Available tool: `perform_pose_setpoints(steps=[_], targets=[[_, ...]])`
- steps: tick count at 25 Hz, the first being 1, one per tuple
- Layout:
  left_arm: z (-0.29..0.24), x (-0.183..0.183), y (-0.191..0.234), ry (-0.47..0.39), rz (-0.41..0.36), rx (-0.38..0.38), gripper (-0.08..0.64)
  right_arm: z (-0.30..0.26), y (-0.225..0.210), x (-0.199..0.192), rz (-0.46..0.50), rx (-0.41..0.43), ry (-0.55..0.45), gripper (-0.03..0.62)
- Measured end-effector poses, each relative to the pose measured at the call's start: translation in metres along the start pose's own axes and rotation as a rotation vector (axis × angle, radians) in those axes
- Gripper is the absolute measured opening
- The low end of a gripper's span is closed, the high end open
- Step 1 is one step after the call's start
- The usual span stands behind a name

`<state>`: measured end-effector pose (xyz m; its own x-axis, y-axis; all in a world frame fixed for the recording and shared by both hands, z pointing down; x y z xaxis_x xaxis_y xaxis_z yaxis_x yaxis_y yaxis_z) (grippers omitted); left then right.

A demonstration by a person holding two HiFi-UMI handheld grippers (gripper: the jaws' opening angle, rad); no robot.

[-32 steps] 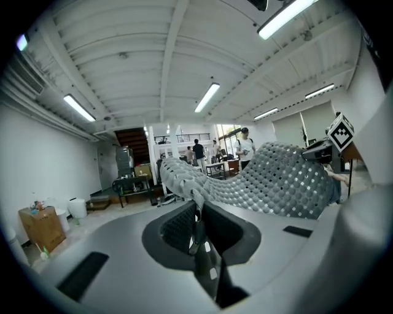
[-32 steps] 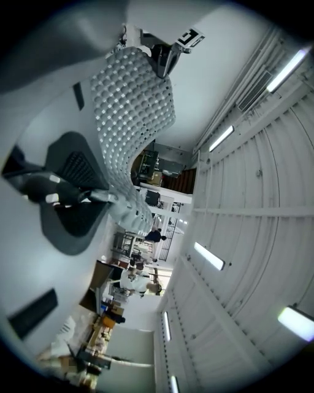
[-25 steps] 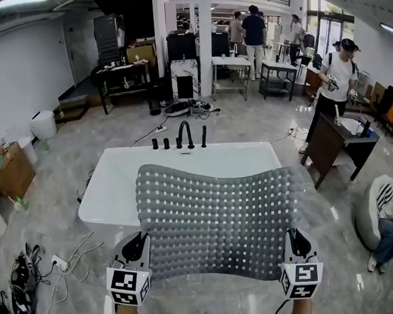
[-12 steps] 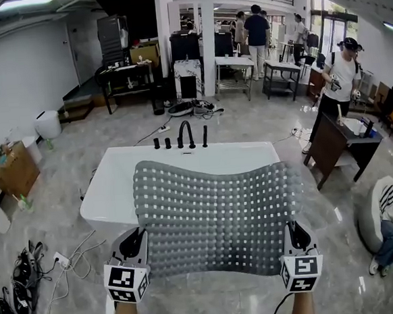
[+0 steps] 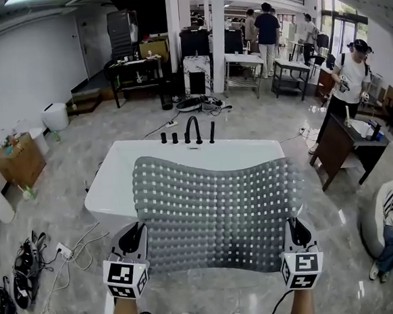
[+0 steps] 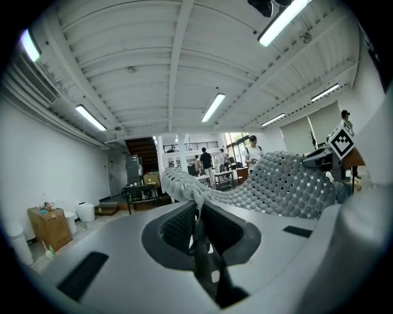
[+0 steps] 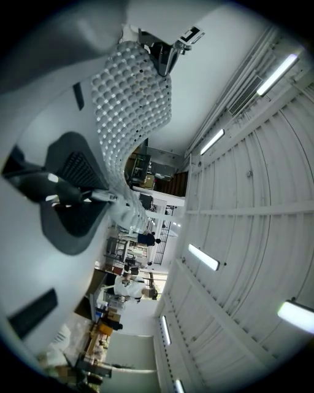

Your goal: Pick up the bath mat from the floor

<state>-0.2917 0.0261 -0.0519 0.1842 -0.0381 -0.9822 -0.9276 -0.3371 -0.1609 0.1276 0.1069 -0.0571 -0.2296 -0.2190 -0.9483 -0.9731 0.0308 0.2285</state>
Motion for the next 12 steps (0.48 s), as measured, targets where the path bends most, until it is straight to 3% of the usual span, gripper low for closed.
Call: perform_pose_setpoints(steps=[12], targets=[[0.0078, -0.0054, -0.0039, -0.004, 0.007, 0.018, 0.044, -0.0048, 0.0027, -0.0041, 0.0, 0.026, -0.013, 0.072]])
Point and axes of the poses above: the fingertips, and each gripper's own axes: z backward along the fingers, y to its left, x out of its top, the point moved 8 cm from there along z, backward along the fingers, and after that the axes turned 6 degrees about x, right-handed, at the moved point
